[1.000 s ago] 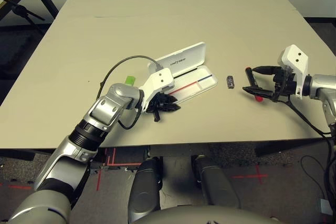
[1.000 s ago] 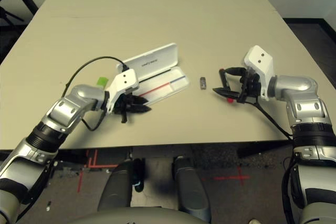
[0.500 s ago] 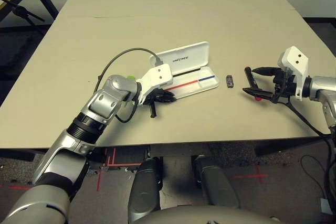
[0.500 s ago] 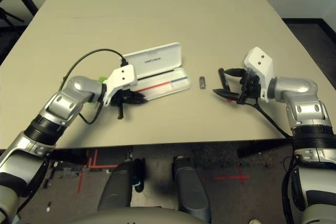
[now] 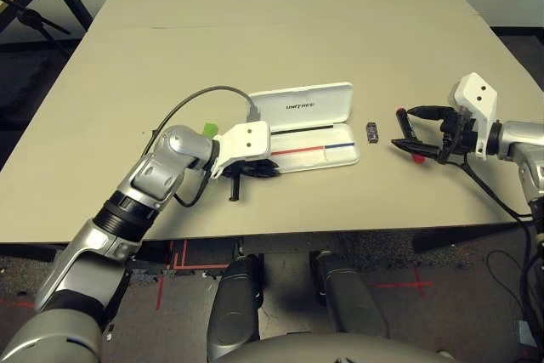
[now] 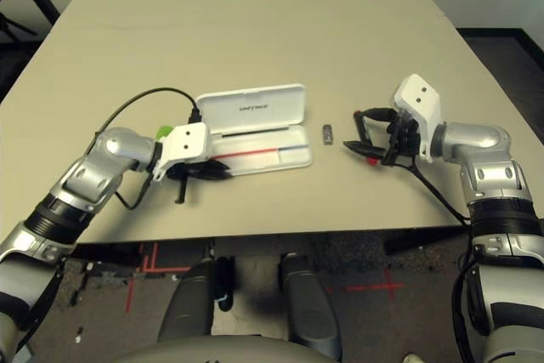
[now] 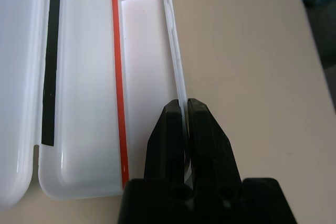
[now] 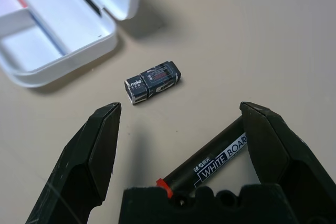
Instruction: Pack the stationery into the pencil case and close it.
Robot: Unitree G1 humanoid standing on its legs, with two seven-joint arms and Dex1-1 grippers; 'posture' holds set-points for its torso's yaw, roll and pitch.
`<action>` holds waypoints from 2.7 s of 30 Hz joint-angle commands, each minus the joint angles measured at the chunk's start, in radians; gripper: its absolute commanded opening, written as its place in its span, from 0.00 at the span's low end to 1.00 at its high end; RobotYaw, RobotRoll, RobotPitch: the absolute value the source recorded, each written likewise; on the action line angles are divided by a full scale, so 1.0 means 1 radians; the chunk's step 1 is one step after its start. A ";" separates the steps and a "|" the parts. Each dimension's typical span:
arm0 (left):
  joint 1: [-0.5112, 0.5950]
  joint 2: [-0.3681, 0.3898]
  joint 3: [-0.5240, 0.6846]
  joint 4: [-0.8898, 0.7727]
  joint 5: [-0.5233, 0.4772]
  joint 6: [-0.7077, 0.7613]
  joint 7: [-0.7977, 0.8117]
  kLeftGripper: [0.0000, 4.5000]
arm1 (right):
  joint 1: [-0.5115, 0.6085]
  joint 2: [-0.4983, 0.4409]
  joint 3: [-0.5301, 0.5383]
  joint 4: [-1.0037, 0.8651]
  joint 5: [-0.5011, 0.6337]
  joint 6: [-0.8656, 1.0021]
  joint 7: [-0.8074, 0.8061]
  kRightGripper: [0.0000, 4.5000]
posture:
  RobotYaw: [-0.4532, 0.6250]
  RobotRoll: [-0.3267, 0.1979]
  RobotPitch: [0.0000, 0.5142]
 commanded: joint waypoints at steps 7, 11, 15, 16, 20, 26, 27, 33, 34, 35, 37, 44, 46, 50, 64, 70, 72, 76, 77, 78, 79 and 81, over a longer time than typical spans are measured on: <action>0.013 0.005 0.004 0.012 0.033 -0.037 -0.006 0.01 | -0.009 0.004 0.021 0.009 -0.011 -0.013 0.010 1.00 | 0.34 0.62 0.33; 0.021 0.002 0.003 0.009 0.041 -0.040 0.000 0.01 | -0.008 0.003 0.022 0.005 -0.014 -0.013 0.012 1.00 | 0.34 0.62 0.34; 0.035 0.004 0.010 -0.010 0.042 -0.028 0.010 0.18 | -0.006 0.001 0.024 0.000 -0.015 -0.014 0.014 1.00 | 0.34 0.62 0.34; 0.038 0.005 0.012 -0.016 0.040 -0.024 0.011 0.26 | -0.006 0.001 0.024 0.000 -0.015 -0.014 0.014 1.00 | 0.34 0.62 0.34; 0.055 0.017 0.046 -0.072 0.018 0.003 0.018 0.62 | -0.006 0.004 0.027 0.007 -0.017 -0.015 0.015 1.00 | 0.35 0.62 0.33; 0.069 0.056 0.150 -0.157 -0.062 0.075 0.008 1.00 | -0.029 0.010 0.038 0.034 -0.015 -0.015 0.018 1.00 | 0.37 0.62 0.30; 0.072 0.066 0.174 -0.173 -0.081 0.087 0.007 1.00 | -0.034 0.011 0.038 0.036 -0.011 -0.013 0.022 1.00 | 0.38 0.62 0.29; 0.090 0.097 0.270 -0.260 -0.172 0.154 0.019 1.00 | -0.044 0.005 0.013 0.010 0.039 0.029 0.048 1.00 | 0.40 0.62 0.27; 0.096 0.101 0.278 -0.273 -0.181 0.160 0.020 1.00 | -0.043 0.004 0.005 -0.001 0.052 0.039 0.050 1.00 | 0.40 0.62 0.27; 0.101 0.104 0.285 -0.283 -0.188 0.165 0.022 1.00 | -0.042 0.002 -0.002 -0.012 0.064 0.047 0.051 1.00 | 0.40 0.62 0.27; 0.108 0.109 0.292 -0.294 -0.196 0.169 0.026 1.00 | -0.041 -0.006 -0.018 -0.041 0.089 0.081 0.045 1.00 | 0.40 0.62 0.27; 0.102 0.109 0.287 -0.290 -0.195 0.161 0.036 1.00 | -0.039 -0.064 -0.083 -0.264 0.189 0.549 -0.097 1.00 | 0.39 0.62 0.27; 0.102 0.108 0.278 -0.279 -0.186 0.148 0.034 1.00 | -0.059 -0.076 -0.108 -0.344 0.218 0.758 -0.188 1.00 | 0.39 0.62 0.27; 0.105 0.105 0.263 -0.272 -0.177 0.132 0.033 1.00 | -0.091 -0.123 -0.122 -0.470 0.244 1.060 -0.302 1.00 | 0.37 0.62 0.28; 0.101 0.081 0.223 -0.274 -0.168 0.113 0.041 1.00 | -0.038 -0.153 -0.065 -0.537 0.233 1.282 -0.470 1.00 | 0.37 0.62 0.30; 0.112 0.090 0.228 -0.290 -0.169 0.115 0.042 1.00 | -0.032 -0.096 -0.035 -0.421 0.198 1.196 -0.511 1.00 | 0.39 0.62 0.29; 0.115 0.093 0.230 -0.295 -0.169 0.116 0.043 1.00 | -0.041 -0.077 -0.018 -0.377 0.181 1.157 -0.520 1.00 | 0.40 0.62 0.28; 0.118 0.097 0.232 -0.305 -0.169 0.121 0.045 1.00 | -0.069 -0.045 0.008 -0.298 0.154 1.092 -0.531 1.00 | 0.40 0.62 0.28; 0.118 0.098 0.232 -0.307 -0.169 0.123 0.046 1.00 | -0.075 -0.037 0.017 -0.277 0.145 1.074 -0.532 1.00 | 0.40 0.62 0.28; 0.119 0.099 0.233 -0.309 -0.170 0.124 0.047 1.00 | -0.081 -0.031 0.026 -0.256 0.136 1.055 -0.533 1.00 | 0.40 0.62 0.28; 0.121 0.101 0.233 -0.313 -0.170 0.125 0.049 1.00 | -0.088 -0.021 0.036 -0.231 0.124 1.032 -0.536 1.00 | 0.41 0.62 0.27; 0.124 0.105 0.232 -0.318 -0.171 0.127 0.053 1.00 | -0.098 -0.008 0.049 -0.196 0.109 1.001 -0.536 1.00 | 0.41 0.62 0.27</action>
